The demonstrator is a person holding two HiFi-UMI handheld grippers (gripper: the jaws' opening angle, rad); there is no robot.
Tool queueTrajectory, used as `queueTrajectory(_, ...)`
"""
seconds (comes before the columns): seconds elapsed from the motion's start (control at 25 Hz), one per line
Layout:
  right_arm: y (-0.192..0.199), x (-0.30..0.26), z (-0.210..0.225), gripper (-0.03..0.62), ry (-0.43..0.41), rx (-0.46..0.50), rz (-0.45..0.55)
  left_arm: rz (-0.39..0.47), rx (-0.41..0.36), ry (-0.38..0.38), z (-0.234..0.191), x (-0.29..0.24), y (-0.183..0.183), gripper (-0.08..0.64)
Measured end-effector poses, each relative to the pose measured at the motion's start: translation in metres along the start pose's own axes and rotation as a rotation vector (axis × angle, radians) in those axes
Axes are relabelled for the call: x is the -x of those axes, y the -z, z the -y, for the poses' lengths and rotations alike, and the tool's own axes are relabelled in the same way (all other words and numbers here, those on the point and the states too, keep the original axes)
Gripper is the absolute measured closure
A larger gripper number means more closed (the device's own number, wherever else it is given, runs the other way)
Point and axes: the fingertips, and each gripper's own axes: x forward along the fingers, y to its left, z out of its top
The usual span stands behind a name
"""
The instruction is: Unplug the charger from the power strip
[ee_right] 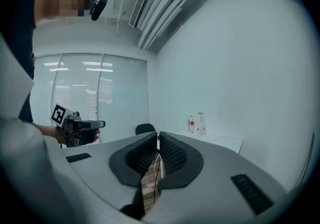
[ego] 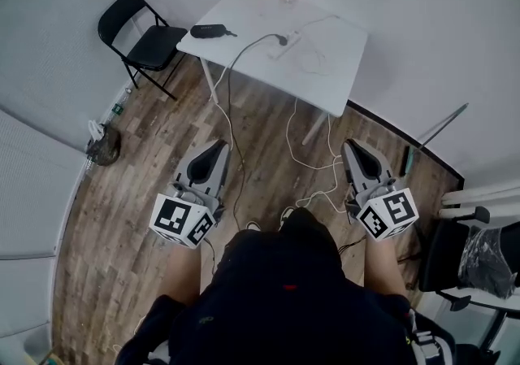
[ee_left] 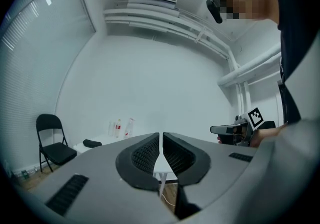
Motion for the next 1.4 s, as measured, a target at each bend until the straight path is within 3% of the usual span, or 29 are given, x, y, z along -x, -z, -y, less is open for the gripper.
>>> queueTrajectory(0.24,0.002,-0.028,0.025,0.560,0.008,-0.028,0.000,-0.022,0.003,-0.004,-0.017,-0.025,0.000,0.520)
queueTrajectory(0.48,0.007,-0.085,0.043,0.560,-0.046,-0.020,-0.010,-0.043,0.006,-0.025,-0.050,-0.065,0.005,0.520)
queueTrajectory(1.04,0.009,-0.183,0.204,0.560,-0.086,-0.050,-0.016,-0.075,0.028,-0.056,-0.079,-0.250,0.004,0.520)
queueTrajectory(1.2,0.013,-0.203,0.233,0.560,-0.110,0.011,-0.030,-0.100,0.019,-0.059,-0.074,-0.284,0.011,0.520)
queueTrajectory(1.4,0.022,-0.217,0.255,0.560,-0.119,-0.017,-0.037,-0.135,0.030,-0.066,-0.075,-0.315,0.022,0.520)
